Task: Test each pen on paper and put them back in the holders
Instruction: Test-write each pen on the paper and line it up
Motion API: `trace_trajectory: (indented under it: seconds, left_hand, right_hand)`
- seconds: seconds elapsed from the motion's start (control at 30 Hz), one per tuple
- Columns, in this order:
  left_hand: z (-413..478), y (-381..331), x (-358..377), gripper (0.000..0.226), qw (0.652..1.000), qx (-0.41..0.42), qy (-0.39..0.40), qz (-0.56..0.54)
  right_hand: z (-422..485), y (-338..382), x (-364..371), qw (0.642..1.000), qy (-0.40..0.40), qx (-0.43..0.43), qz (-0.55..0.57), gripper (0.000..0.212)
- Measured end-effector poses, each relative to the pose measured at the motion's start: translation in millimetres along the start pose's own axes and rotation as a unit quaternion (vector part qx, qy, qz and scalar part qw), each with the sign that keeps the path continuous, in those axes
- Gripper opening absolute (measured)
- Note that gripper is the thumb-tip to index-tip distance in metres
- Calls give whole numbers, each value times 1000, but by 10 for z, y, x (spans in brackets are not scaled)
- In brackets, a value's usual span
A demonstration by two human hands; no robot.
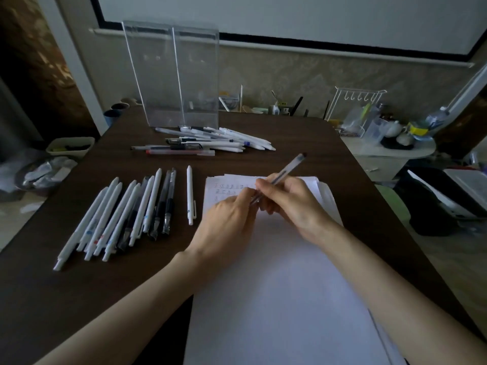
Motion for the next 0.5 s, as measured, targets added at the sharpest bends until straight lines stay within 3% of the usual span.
trace_trajectory:
  seconds: [0.13, 0.23, 0.4, 0.5]
  left_hand:
    - [-74, 245, -269, 31, 993, -108, -55, 18]
    - [-222, 522, -596, 21, 973, -193, -71, 105]
    - [-574, 738, -849, 23, 930, -260, -53, 256]
    - [-609, 780, -761, 41, 919, -294, -8, 264]
  right_hand:
    - [322, 130, 55, 996, -72, 3, -54, 38]
    - [654, 188, 60, 982, -90, -3, -165, 28]
    - [1197, 116, 275, 924, -39, -62, -376, 16]
    - [1420, -6, 421, 876, -15, -78, -475, 15]
Point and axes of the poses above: each hand's wrist, its own z-axis towards the middle knuckle, its own x-axis out of the palm, y = z × x, the point moved 6 cm from there along z, towards the middle knuckle, and after that the axes turned 8 degrees about y, right-handed, at the moved point
